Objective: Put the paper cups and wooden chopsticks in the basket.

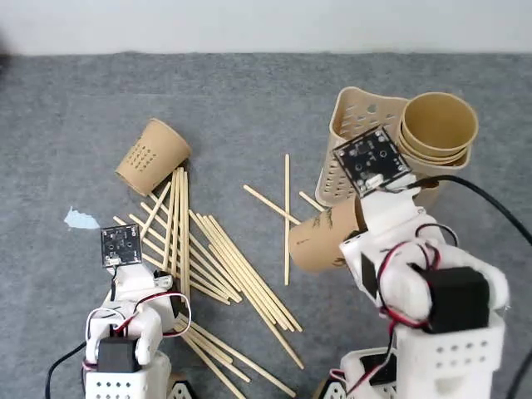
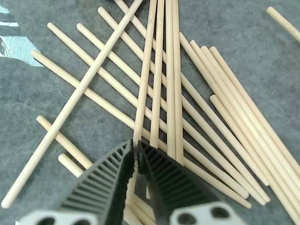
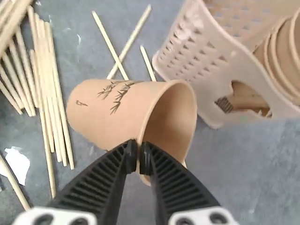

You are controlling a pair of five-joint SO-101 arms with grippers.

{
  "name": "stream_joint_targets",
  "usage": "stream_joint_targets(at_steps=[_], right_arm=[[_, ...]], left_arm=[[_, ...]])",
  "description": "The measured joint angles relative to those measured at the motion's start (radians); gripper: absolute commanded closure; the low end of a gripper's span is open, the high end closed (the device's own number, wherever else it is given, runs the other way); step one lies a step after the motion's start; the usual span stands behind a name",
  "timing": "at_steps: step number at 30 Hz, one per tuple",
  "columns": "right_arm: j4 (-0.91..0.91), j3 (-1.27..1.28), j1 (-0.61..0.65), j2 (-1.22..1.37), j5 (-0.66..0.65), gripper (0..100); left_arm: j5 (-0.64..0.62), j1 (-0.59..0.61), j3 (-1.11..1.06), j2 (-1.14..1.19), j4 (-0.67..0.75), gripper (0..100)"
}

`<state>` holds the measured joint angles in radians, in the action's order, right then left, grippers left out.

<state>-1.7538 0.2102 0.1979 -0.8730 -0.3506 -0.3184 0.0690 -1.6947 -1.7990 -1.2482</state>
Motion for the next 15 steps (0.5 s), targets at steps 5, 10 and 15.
stream_joint_targets(at_steps=[5,10,15], right_arm=[[0.0,-0.118,0.025,-0.008,-0.043,99.1],[0.057,-0.245,0.023,-0.015,-0.13,99.1],[0.209,-0.285,-0.044,-0.028,-0.25,99.1]], left_arm=[[0.0,0.0,0.0,0.0,0.0,98],[0.0,0.0,0.0,0.0,0.0,98],[0.0,0.0,0.0,0.0,0.0,98]])
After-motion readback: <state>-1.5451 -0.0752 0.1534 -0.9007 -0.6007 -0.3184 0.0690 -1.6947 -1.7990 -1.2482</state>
